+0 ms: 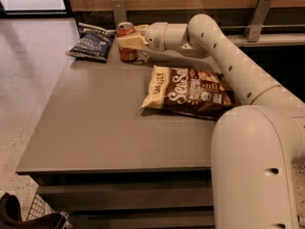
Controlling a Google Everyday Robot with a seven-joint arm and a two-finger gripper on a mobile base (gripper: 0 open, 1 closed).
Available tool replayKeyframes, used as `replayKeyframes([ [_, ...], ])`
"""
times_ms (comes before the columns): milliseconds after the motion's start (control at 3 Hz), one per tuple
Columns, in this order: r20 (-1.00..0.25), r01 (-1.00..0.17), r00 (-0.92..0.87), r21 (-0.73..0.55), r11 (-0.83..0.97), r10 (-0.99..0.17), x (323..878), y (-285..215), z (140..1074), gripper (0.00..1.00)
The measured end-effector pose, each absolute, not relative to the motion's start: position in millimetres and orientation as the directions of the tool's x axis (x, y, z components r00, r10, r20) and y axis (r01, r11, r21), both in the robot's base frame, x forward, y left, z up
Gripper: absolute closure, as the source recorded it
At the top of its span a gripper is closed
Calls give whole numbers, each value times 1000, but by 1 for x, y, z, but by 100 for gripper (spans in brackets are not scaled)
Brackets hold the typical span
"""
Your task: Move coke can near blue chip bag
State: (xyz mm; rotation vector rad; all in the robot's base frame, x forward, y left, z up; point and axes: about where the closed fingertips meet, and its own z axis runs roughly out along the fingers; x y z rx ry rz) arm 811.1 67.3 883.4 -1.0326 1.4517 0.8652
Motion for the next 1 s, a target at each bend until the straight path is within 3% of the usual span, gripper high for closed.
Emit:
replayKeyframes([
  [333, -991, -937, -19, -29, 348, -133, 811, 71, 883, 82],
  [1000, -991, -940, -20, -26, 340, -132, 810, 78, 881, 36],
])
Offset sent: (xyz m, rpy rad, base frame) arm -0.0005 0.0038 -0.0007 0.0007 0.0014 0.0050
